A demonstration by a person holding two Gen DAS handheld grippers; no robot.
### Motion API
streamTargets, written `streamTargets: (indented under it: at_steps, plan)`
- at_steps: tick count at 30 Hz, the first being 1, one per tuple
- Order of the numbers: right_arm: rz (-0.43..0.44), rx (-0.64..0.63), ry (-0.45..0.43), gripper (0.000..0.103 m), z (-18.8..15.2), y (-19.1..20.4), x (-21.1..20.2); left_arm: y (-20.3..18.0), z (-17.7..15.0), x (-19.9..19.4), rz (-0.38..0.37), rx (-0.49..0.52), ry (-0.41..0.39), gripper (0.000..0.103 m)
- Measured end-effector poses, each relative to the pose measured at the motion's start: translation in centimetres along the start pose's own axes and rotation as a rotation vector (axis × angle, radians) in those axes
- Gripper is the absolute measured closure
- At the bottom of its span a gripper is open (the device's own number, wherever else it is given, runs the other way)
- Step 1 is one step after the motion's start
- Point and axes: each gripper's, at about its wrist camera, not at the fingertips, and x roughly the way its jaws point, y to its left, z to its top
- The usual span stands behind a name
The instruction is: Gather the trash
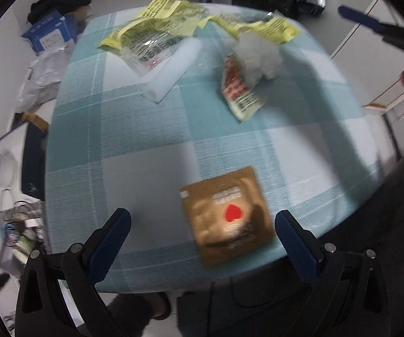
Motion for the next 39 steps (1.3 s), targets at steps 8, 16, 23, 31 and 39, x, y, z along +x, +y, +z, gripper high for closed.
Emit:
streamTargets:
  at_steps: [8,16,23,31,39]
  plan:
    - [0.001,0.010,0.006,0.001,0.0,-0.2,-0.2,-1.4,-1.1,-0.4,0.101,0.086,-0.019,0.002]
    - [-0.001,0.015,-0.004,0.001,-0.2,-0.5,-1.1,-2.5,-1.5,-1.0,0.090,0.099,-0.009,0.004]
    - [-0.003,0.032,-0.012,0.001,-0.5,-0.9,-1.9,-4.5,-1.2,-1.8,0.074,0.123,-0.035,0.046]
    - [-0.009,0.041,-0.027,0.001,-0.7,-1.1,-2.7,-4.8,-1.0,-1.4,0.063,0.095,-0.043,0.058]
    - [-0.007,0.100,-0.028,0.001,-0.9,-2.7,-3.3,-3.5,0.1,-1.0,0.008,0.023,-0.021,0.061]
